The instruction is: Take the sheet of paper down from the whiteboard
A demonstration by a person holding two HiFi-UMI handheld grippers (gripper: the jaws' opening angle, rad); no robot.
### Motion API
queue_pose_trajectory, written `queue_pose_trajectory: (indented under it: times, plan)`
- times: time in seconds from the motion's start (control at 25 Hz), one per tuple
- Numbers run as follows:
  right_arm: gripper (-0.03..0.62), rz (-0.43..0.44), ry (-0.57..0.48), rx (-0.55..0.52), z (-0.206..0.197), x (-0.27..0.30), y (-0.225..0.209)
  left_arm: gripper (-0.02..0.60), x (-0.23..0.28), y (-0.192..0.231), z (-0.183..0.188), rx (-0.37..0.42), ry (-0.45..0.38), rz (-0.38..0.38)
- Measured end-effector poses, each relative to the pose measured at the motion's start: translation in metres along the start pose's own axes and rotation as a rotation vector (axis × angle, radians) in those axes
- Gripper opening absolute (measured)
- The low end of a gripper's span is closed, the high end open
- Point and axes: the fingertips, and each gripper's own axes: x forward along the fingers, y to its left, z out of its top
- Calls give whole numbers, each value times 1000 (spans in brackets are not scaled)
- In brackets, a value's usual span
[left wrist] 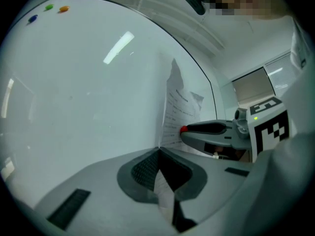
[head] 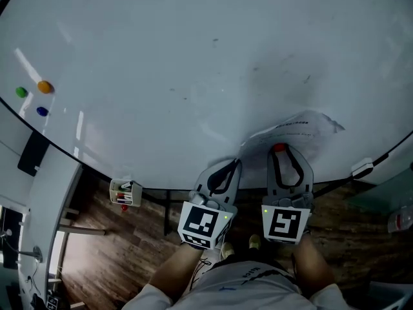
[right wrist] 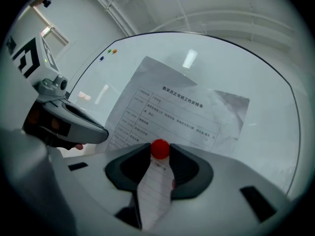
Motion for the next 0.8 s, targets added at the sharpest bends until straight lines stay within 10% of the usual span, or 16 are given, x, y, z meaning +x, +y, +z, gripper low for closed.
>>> queue_pose_trajectory:
  times: [0.8]
  plan:
    - [129, 62, 1, 230, 3, -56, -21, 12, -19, -41, -2, -41, 60, -74]
